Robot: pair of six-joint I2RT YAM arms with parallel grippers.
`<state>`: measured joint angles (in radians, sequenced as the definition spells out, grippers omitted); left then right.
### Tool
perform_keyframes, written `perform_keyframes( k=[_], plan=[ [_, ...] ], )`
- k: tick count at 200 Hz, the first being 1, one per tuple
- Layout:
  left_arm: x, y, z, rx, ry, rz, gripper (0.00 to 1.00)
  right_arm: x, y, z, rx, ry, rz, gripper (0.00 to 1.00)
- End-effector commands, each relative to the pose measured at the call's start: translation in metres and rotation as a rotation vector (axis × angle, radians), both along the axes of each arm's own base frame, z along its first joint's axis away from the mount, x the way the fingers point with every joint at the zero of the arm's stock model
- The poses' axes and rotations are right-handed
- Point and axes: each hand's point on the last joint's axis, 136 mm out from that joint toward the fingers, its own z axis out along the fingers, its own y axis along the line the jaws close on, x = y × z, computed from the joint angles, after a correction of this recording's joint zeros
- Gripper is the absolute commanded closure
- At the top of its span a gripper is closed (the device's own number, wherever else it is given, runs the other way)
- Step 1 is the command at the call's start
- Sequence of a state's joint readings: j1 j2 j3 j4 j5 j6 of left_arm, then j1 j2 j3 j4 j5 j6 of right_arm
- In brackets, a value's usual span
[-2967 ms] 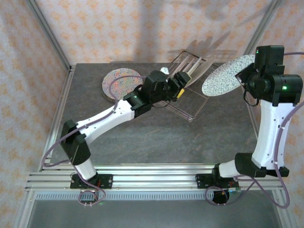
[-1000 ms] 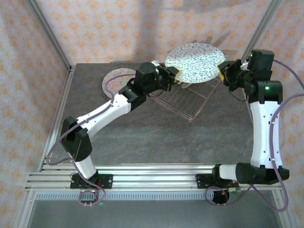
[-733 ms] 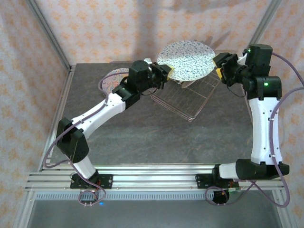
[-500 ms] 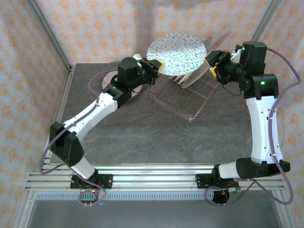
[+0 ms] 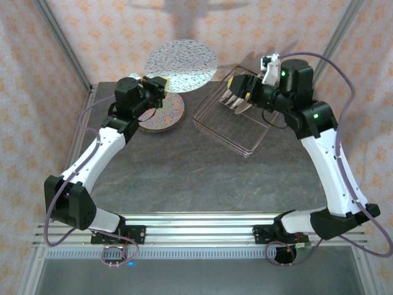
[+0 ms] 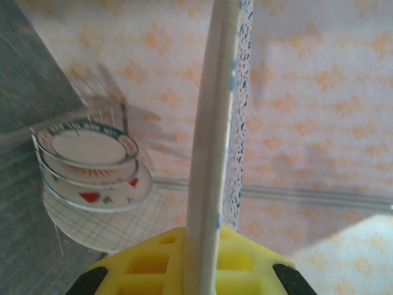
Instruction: Unload the plates from the dish rack
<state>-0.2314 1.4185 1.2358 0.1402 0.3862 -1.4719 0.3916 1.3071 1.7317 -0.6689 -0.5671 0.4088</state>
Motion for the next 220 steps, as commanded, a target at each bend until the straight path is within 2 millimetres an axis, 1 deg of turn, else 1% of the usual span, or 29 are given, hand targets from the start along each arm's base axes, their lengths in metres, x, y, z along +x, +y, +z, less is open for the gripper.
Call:
perform_keyframes(
  k=[1, 18, 26, 36, 44, 48, 69, 86, 115, 148, 181, 220],
  plan=[
    [-0.008, 0.027, 0.034, 0.006, -0.149, 0.041, 1.0, -0.005, 0.005, 0.033, -0.025, -0.275, 0.025, 0.39],
    [-0.008, 0.047, 0.02, 0.028, -0.138, 0.087, 1.0, -0.012, 0.015, 0.027, -0.072, -0.338, 0.07, 0.38],
    [-0.008, 0.057, 0.01, 0.045, -0.124, 0.109, 1.0, -0.015, 0.02, 0.024, -0.089, -0.368, 0.093, 0.37],
    [-0.008, 0.069, 0.0, 0.06, -0.115, 0.139, 1.0, -0.018, 0.027, 0.016, -0.115, -0.407, 0.115, 0.36],
    [-0.008, 0.077, -0.008, 0.069, -0.112, 0.161, 1.0, -0.015, 0.031, 0.008, -0.14, -0.433, 0.12, 0.35],
    [-0.009, 0.081, -0.012, 0.074, -0.109, 0.173, 1.0, -0.022, 0.028, 0.015, -0.133, -0.472, 0.115, 0.34],
    [-0.007, 0.098, -0.037, 0.098, -0.089, 0.216, 1.0, -0.026, 0.032, 0.017, -0.133, -0.573, 0.111, 0.31],
    [-0.006, 0.107, -0.057, 0.137, -0.072, 0.243, 1.0, -0.027, 0.036, 0.015, -0.133, -0.585, 0.118, 0.3],
    [-0.003, 0.117, -0.091, 0.182, -0.048, 0.271, 1.0, -0.028, 0.043, 0.007, -0.136, -0.567, 0.15, 0.3],
    [0.002, 0.123, -0.123, 0.207, -0.024, 0.293, 1.0, -0.027, 0.044, -0.001, -0.145, -0.57, 0.146, 0.29],
    [0.011, 0.125, -0.146, 0.227, -0.004, 0.302, 1.0, -0.028, 0.044, -0.002, -0.147, -0.562, 0.148, 0.29],
    [0.026, 0.128, -0.169, 0.22, -0.002, 0.303, 1.0, -0.027, 0.045, -0.004, -0.151, -0.55, 0.153, 0.29]
  ],
)
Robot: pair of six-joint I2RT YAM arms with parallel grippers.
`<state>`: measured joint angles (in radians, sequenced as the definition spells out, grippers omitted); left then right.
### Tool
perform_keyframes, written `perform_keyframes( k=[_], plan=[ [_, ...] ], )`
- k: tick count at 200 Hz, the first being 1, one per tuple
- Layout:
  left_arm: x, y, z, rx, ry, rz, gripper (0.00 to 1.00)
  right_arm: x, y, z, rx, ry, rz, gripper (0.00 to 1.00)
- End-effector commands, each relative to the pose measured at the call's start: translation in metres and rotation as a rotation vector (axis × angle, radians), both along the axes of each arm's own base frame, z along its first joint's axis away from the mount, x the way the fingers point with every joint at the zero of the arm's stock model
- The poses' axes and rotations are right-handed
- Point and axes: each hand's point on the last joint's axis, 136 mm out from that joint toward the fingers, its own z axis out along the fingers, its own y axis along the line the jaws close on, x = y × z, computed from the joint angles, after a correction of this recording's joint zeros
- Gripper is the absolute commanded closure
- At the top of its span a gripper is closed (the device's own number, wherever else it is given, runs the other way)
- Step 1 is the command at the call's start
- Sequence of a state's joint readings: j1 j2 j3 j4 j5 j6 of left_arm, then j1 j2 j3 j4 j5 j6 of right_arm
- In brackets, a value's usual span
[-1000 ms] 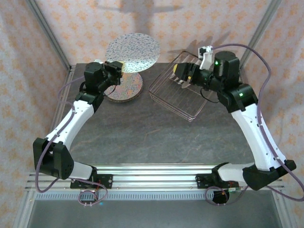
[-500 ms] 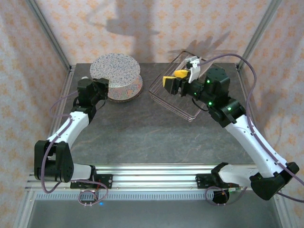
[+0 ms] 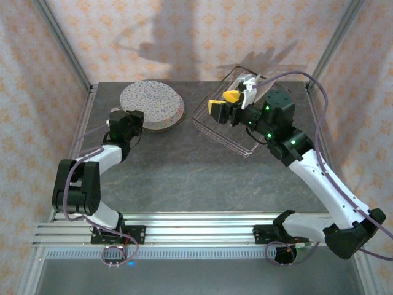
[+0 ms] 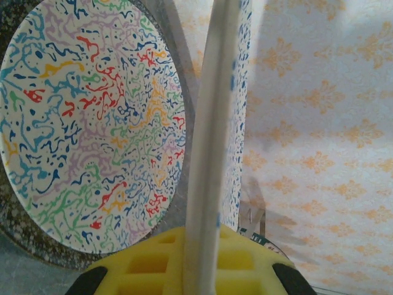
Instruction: Unload the plates from the dish rack
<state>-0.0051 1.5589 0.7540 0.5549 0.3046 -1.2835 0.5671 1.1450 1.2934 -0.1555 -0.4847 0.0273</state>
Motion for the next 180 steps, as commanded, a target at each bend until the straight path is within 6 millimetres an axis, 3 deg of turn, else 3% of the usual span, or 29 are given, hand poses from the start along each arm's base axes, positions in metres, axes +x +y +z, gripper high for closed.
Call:
perform_keyframes(
  k=[1, 100, 157, 172, 174, 180],
  plan=[
    [0.017, 0.009, 0.027, 0.023, -0.155, 0.024, 1.0, -0.003, -0.002, 0.016, 0.019, -0.057, -0.005, 0.29],
    [0.047, 0.003, -0.021, -0.035, -0.125, -0.015, 1.0, -0.002, -0.005, 0.015, 0.012, -0.055, -0.025, 0.29],
    [0.056, 0.003, -0.033, -0.056, -0.118, -0.032, 1.0, 0.0, -0.004, 0.014, 0.012, -0.047, -0.029, 0.29],
    [0.059, 0.001, -0.027, -0.062, -0.132, -0.042, 1.0, 0.0, -0.003, 0.015, 0.013, -0.046, -0.026, 0.29],
    [0.059, 0.001, -0.037, -0.064, -0.111, -0.043, 1.0, 0.0, -0.003, 0.015, 0.012, -0.046, -0.027, 0.29],
    [0.061, 0.0, -0.042, -0.066, -0.103, -0.047, 1.0, 0.001, -0.004, 0.015, 0.013, -0.044, -0.028, 0.29]
  ],
)
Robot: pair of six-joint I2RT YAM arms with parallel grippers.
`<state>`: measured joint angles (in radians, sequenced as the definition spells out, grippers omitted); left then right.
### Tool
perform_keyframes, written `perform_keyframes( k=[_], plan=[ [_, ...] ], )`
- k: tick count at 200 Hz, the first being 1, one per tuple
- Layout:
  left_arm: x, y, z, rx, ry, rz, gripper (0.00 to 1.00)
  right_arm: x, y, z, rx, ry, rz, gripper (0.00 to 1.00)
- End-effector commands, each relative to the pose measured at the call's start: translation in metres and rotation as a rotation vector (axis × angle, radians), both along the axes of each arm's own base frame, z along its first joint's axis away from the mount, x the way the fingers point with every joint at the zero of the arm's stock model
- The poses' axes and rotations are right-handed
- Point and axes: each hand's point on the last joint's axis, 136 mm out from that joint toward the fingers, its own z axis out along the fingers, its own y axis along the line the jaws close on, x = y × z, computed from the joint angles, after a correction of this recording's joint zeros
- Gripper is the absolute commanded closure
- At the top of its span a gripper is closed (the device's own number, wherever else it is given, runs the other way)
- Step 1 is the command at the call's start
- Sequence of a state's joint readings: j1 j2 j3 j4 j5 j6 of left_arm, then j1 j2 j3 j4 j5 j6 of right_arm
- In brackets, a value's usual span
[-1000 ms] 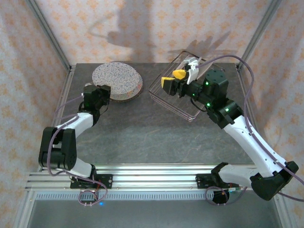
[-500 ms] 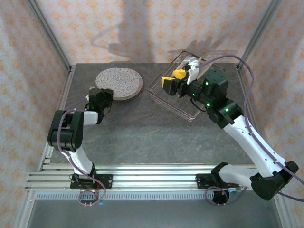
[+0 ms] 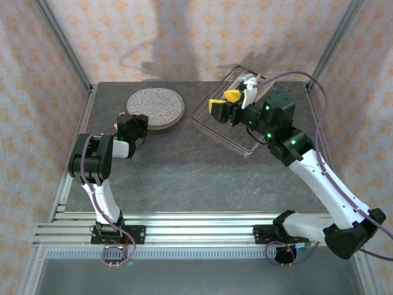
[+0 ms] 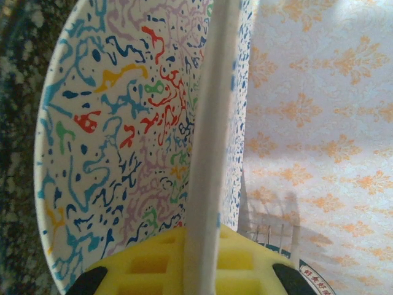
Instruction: Unload the plates from the dish rack
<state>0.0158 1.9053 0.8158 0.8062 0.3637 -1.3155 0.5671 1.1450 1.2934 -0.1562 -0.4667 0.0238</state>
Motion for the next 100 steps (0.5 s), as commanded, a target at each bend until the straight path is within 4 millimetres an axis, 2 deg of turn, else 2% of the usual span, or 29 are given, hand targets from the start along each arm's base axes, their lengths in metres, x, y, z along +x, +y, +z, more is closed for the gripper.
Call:
perform_keyframes(
  k=[1, 100],
  plan=[
    [0.0213, -0.0004, 0.0345, -0.018, -0.141, -0.021, 1.0, -0.002, -0.0014, 0.0151, 0.017, -0.042, -0.01, 0.29],
    [0.0268, -0.0012, 0.0255, -0.016, -0.113, -0.032, 1.0, -0.0009, -0.0023, 0.0138, 0.015, -0.034, -0.017, 0.29]
  ],
)
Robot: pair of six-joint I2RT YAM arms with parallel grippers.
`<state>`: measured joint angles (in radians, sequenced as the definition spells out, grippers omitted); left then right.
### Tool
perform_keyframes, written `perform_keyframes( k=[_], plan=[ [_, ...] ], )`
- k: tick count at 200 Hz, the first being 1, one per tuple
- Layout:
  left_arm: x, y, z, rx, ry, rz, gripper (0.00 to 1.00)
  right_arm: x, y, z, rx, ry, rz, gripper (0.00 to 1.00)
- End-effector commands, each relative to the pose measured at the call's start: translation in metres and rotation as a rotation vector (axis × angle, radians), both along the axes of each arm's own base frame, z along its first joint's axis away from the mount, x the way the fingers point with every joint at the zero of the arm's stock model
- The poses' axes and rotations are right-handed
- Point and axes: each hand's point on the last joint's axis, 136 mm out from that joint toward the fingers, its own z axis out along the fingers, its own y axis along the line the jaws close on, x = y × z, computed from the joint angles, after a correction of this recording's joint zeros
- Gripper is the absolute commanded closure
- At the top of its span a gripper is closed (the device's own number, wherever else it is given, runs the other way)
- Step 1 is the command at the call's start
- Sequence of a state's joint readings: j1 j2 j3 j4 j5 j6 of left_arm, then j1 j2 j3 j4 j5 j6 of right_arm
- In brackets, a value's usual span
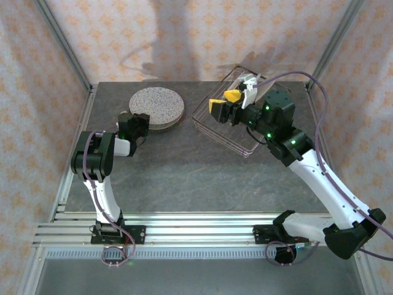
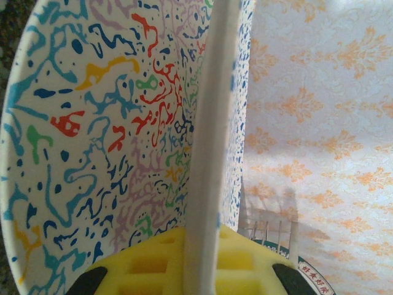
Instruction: Unload the plates from the dish rack
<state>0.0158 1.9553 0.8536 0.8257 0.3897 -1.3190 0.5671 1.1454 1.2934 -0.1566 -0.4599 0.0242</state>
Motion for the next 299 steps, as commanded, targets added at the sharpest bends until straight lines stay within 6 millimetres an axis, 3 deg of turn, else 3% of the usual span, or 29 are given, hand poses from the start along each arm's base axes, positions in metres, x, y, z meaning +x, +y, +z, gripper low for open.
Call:
perform_keyframes(
  k=[1, 271, 299],
  plan=[
    [0.017, 0.003, 0.03, -0.005, -0.105, -0.009, 1.0, -0.002, -0.002, 0.015, 0.016, -0.035, -0.01, 0.29],
    [0.015, 0.005, 0.005, -0.002, -0.025, -0.022, 1.0, -0.001, -0.002, 0.013, 0.022, -0.014, -0.016, 0.28],
    [0.015, 0.005, 0.005, 0.005, -0.016, -0.025, 0.9, -0.001, -0.002, 0.013, 0.025, -0.012, -0.016, 0.28]
  ],
)
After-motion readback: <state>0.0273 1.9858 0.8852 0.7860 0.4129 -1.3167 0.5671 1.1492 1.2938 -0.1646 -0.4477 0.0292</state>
